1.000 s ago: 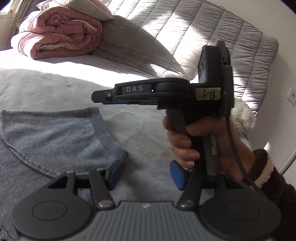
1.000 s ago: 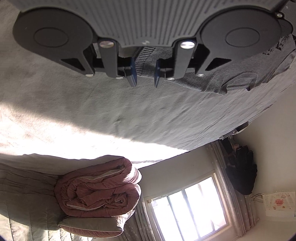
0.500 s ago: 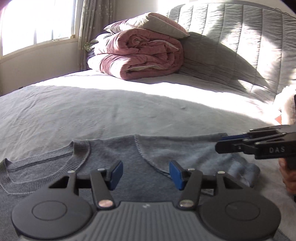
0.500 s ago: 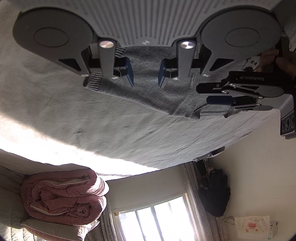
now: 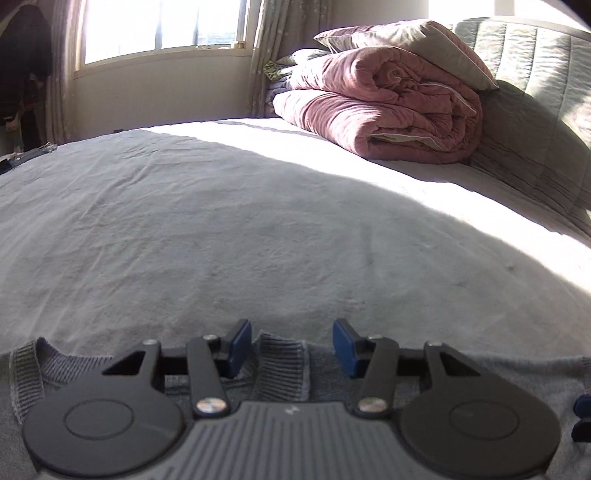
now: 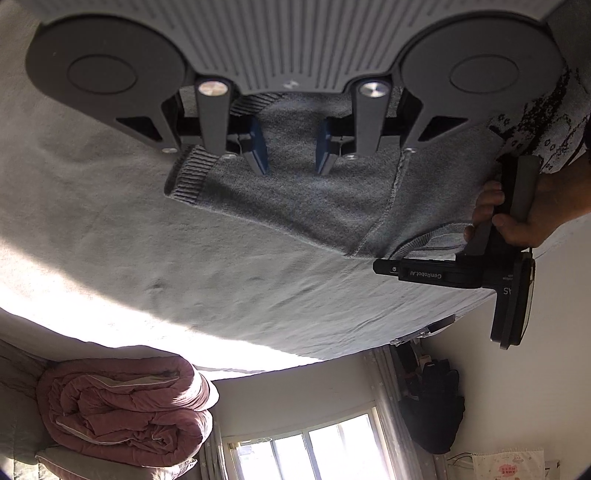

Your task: Fold clothes

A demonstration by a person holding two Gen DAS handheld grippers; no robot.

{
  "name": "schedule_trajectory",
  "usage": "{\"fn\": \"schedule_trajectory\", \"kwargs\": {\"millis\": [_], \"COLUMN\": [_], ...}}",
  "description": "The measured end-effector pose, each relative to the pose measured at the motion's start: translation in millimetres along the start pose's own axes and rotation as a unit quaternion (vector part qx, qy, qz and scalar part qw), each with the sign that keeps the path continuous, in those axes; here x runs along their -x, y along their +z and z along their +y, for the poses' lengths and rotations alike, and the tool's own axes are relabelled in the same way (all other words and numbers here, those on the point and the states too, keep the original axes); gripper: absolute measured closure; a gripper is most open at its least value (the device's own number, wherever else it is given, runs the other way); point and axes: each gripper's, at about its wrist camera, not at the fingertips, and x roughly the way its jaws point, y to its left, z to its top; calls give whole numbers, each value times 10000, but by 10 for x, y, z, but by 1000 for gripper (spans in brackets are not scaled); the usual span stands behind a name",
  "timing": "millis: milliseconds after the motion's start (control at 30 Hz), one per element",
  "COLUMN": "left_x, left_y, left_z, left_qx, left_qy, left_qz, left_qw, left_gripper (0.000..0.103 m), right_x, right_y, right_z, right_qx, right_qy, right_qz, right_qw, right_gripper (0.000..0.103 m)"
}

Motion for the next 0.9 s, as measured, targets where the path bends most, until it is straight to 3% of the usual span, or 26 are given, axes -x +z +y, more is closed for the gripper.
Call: {"fn": "schedule_trajectory", "kwargs": {"millis": [67,333,500,600,733,900], "left_x": [198,961,1440,1748,2126,2536], "left_y": [-78,-627,-975,-1171,-1405,-1652], "left_z": [69,245,580,756,979,1189], "left_qx": [242,216,237,224,255,410], "left_qy": [-164,-79,80,184,302,339], "left_qz": [-142,-88,69,84,111,95], "left_qw": [9995,9997,9997,9995,9992,9985], "left_gripper": [54,46,43,41,41,41], "right_x": [11,-6,156,363,605,761], "right_y": [6,-24,-35,-19,-38,-104], "right_z": [4,83,92,342,782,1226], "right_qx": [-3,299,-164,74,475,569], "right_qy": [35,-156,-293,-195,15,179], "right_qz": [-21,53,118,185,293,532], "right_qw": [10000,9994,9994,9996,9984,9968], "right_gripper": [69,67,66,65,55,55]}}
